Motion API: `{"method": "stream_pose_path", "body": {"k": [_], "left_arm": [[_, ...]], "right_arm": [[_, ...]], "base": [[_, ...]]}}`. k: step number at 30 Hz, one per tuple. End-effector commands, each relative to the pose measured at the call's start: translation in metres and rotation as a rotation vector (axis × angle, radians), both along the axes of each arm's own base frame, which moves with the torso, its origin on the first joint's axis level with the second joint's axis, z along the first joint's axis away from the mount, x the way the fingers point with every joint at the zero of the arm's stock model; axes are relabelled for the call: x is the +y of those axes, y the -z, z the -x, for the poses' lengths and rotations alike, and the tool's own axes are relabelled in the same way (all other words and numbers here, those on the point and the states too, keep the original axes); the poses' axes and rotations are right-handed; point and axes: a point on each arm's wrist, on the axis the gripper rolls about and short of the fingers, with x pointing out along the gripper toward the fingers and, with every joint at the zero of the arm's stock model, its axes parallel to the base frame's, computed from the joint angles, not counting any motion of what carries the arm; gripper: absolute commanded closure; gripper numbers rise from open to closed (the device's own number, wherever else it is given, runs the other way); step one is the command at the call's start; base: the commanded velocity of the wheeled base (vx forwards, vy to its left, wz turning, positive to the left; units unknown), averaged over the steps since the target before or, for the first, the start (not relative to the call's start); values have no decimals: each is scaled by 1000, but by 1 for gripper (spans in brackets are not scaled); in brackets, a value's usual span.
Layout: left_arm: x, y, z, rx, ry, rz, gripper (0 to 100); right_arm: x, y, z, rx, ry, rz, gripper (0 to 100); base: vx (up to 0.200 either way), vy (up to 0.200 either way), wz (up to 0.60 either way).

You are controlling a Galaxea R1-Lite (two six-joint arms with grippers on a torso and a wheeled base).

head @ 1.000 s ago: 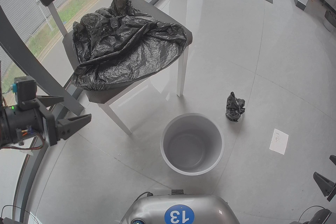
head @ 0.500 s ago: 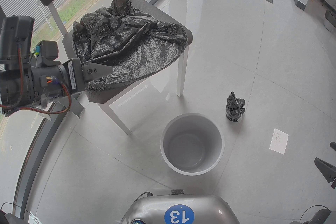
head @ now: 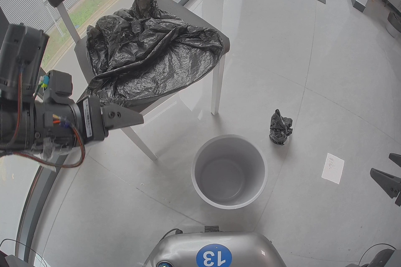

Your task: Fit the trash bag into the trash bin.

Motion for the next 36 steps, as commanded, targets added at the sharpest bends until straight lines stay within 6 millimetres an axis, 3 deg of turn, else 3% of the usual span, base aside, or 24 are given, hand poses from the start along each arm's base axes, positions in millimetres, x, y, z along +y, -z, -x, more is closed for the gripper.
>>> {"method": "stream_pose_path", "body": {"k": [1, 3, 9, 18, 24, 25, 26, 27, 33, 36], "left_arm": [[11, 11, 37, -163, 50, -53, 0], [15, 12, 36, -240, 28, -20, 0], [19, 11, 22, -242, -37, -20, 0], [6, 21, 4, -152, -32, -21, 0], [-5, 29, -31, -145, -66, -21, 0], [-8, 36, -46, -159, -87, -30, 0], [-8, 36, -46, -159, -87, -30, 0], [-14, 45, -64, -200, -104, -85, 0], [-6, 57, -101, -220, -71, -236, 0], [-2, 57, -108, -221, -88, -248, 0]], "right_arm": [[2, 0, -7, 27, 2, 9, 0], [3, 0, -8, 33, 0, 10, 0], [5, -4, -16, 30, -1, 9, 0], [10, -14, -29, -28, 6, -31, 0], [11, -19, -31, -37, -15, -35, 0], [11, -20, -31, -39, -27, -33, 0], [11, -20, -31, -39, -27, -33, 0], [11, -21, -31, -42, -40, -32, 0], [11, -22, -29, -35, -48, -30, 0], [11, -23, -29, -37, -59, -37, 0]], "base": [[0, 0, 0], [0, 0, 0], [0, 0, 0], [0, 0, 0], [0, 0, 0], [0, 0, 0], [0, 0, 0], [0, 0, 0], [0, 0, 0], [0, 0, 0]]}}
